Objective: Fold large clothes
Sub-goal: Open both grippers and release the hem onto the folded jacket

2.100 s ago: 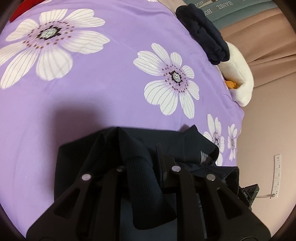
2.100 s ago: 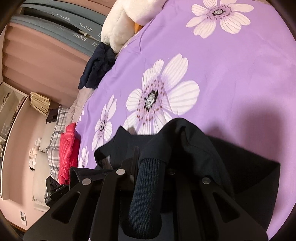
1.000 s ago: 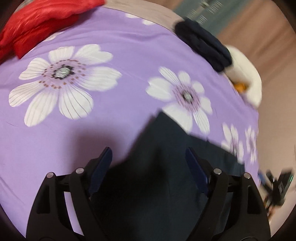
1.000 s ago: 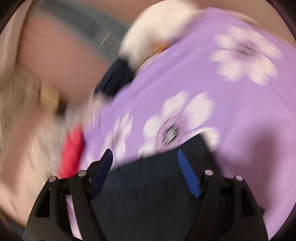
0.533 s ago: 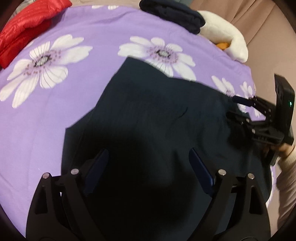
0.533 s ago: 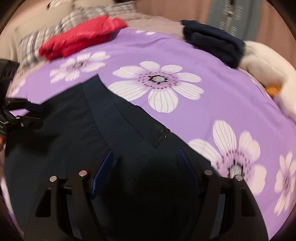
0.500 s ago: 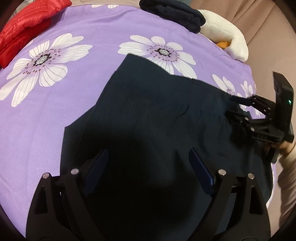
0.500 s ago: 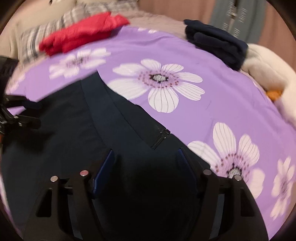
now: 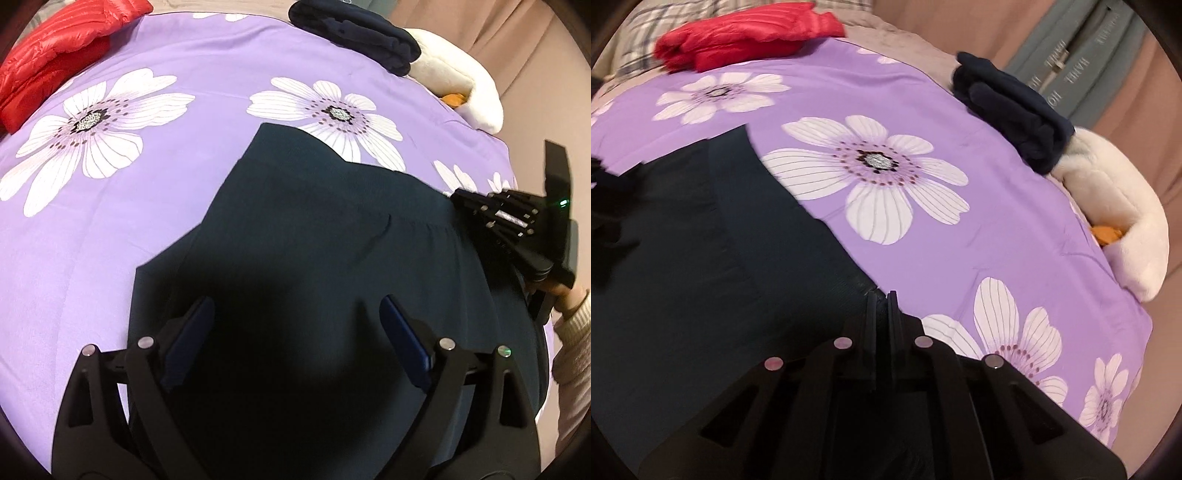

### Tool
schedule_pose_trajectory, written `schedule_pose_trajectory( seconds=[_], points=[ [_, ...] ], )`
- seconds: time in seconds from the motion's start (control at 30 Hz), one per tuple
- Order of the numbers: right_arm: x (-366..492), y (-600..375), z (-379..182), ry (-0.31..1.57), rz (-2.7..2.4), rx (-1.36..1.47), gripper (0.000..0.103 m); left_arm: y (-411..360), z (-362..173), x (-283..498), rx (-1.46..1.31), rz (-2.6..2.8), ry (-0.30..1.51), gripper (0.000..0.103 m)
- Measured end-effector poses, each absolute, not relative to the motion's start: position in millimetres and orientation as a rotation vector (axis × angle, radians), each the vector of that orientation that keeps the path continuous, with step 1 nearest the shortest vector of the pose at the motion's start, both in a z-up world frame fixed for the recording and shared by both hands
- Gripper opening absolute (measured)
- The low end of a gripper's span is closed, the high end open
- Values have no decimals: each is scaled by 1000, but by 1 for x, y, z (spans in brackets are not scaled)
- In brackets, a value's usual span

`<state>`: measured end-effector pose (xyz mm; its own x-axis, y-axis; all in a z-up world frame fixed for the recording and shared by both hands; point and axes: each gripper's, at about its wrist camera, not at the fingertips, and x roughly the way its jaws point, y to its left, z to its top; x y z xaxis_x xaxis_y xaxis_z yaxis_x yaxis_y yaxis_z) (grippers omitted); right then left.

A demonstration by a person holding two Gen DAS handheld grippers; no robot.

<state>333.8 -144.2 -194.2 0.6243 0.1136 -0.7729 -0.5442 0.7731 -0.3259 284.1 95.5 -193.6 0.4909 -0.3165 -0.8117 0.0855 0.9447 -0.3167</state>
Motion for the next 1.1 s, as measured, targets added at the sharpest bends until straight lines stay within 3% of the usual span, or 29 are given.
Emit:
schedule_pose_trajectory(
  seconds=[0.13,0.3,0.53,0.77,1.1],
  points=[
    [339,-146,-205,838,395,-548,4,82,-185,293,-203,-255,1033,92],
    [341,-185,-169,798,373,-291,7,57,-172,300,-157,-320,1023,92],
    [290,-212,-156,863,516,-218,26,-4,-162,300,-48,-478,1012,92],
    [291,-197,-201,936,479,-289,26,-27,-204,332,8,-356,1060,92],
    [320,-225,-202,901,276,-137,27,10,-193,361,-104,-249,1037,91]
  ],
)
